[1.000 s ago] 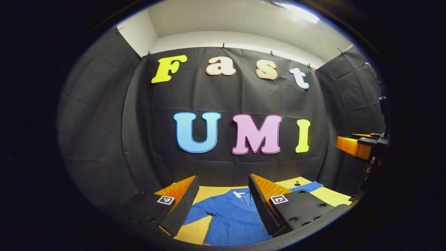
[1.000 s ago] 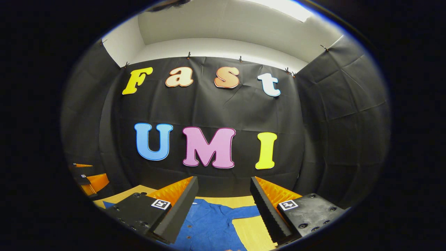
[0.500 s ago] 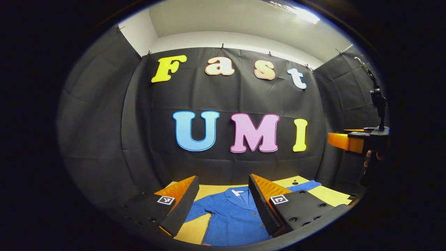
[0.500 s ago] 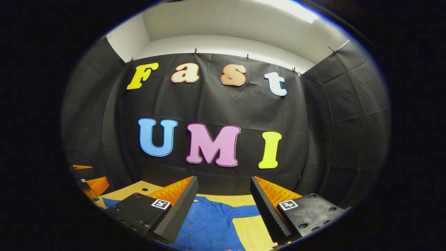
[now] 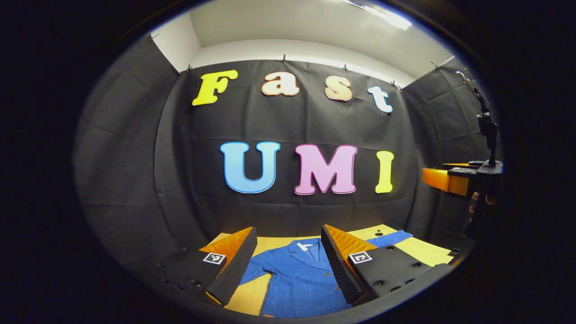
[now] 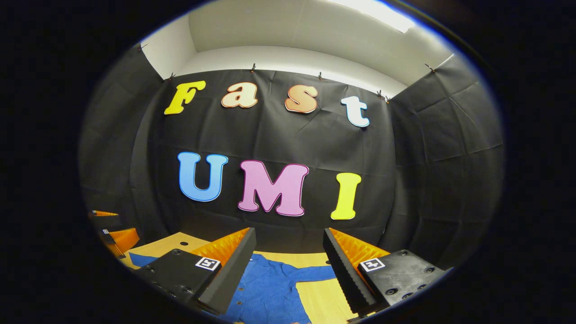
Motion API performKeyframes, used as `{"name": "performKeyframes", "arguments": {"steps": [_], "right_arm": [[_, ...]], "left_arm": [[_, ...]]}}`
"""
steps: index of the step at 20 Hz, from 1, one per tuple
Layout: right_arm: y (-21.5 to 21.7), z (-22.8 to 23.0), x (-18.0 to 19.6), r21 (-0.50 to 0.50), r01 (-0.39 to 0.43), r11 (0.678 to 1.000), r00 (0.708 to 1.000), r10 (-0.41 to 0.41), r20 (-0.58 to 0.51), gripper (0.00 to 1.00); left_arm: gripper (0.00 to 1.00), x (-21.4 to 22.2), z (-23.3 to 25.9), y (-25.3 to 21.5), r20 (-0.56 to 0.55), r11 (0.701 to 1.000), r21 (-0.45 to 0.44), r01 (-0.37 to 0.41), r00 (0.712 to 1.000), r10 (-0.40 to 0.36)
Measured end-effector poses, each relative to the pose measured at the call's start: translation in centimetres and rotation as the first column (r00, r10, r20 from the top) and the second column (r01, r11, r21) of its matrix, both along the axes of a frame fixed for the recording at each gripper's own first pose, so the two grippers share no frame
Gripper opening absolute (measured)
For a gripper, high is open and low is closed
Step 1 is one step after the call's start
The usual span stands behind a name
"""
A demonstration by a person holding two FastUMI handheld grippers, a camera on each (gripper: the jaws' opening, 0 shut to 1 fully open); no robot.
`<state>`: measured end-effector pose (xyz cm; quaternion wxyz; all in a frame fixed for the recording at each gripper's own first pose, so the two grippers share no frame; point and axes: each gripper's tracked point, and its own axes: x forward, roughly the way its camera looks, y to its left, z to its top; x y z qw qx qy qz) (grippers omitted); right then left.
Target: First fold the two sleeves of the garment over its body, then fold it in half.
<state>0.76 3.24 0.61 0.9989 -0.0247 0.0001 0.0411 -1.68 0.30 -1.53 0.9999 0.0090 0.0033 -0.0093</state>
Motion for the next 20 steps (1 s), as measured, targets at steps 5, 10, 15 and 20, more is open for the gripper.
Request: {"name": "performKeyframes", "arguments": {"steps": [5, 10, 15, 20], "right_arm": [[0.5, -1.0, 0.4, -0.047, -0.032, 0.998, 0.999, 0.031, -0.024, 0.96], [2.1, -0.6, 2.1, -0.038, -0.082, 0.996, 0.997, 0.081, -0.012, 0.96], [2.9, 0.0, 7.0, -0.004, -0.098, 0.995, 0.995, 0.098, 0.021, 0.96], [1.9, -1.6, 12.8, -0.022, -0.091, 0.996, 0.996, 0.091, 0.009, 0.96]], "left_arm": [[0.81, 0.0, 0.4, 0.0, 0.015, 1.0, -0.016, -0.018, 1.0, 0.019], [0.81, 0.8, -0.1, -1.1, 0.006, 0.999, -0.047, 0.007, 1.0, -0.007], [0.81, 1.2, -0.5, -2.2, -0.004, 0.997, -0.073, 0.022, 1.0, -0.023], [0.81, 2.0, -1.0, -2.5, -0.025, 0.994, -0.105, 0.004, 1.0, -0.007]]}}
